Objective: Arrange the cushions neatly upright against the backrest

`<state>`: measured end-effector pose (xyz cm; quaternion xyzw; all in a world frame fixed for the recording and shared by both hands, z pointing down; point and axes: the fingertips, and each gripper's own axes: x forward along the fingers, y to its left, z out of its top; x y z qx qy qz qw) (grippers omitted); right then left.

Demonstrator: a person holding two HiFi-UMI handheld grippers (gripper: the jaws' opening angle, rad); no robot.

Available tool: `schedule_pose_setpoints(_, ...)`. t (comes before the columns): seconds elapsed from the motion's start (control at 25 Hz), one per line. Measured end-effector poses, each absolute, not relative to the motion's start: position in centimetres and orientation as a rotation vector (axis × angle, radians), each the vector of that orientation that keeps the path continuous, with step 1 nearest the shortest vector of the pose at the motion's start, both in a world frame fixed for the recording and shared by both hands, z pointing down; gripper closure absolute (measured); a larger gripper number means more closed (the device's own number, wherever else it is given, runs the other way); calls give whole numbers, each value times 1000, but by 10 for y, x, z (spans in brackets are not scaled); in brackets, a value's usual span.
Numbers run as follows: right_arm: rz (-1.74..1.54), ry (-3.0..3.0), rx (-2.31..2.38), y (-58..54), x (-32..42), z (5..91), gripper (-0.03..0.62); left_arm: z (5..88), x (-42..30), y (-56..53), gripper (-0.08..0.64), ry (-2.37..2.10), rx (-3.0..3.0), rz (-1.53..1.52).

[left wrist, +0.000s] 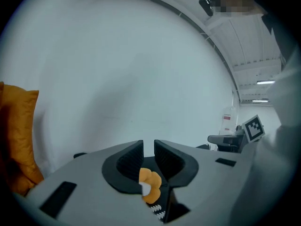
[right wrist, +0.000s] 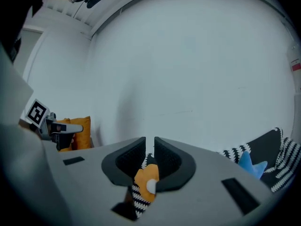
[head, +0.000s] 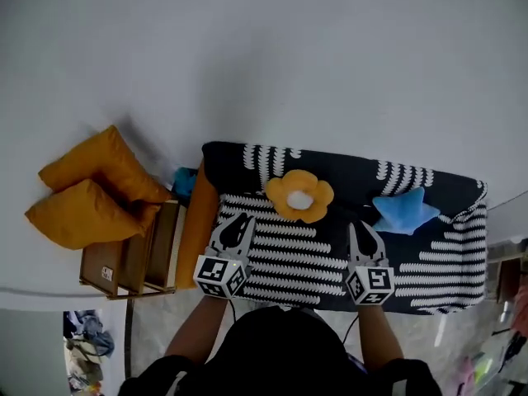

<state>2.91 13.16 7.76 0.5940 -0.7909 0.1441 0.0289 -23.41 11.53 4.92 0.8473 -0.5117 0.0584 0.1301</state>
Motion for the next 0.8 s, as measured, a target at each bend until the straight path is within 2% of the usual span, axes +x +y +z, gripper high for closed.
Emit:
schedule_pose_setpoints(0.36,405,-2421,1951,170,9,44,538,11,-273,141,509,-1438,2575,81)
schedule_pose_setpoints(0.8,333,-2434,2010,185,-10,17,565,1,-290,144,509,-1388,2583,-11)
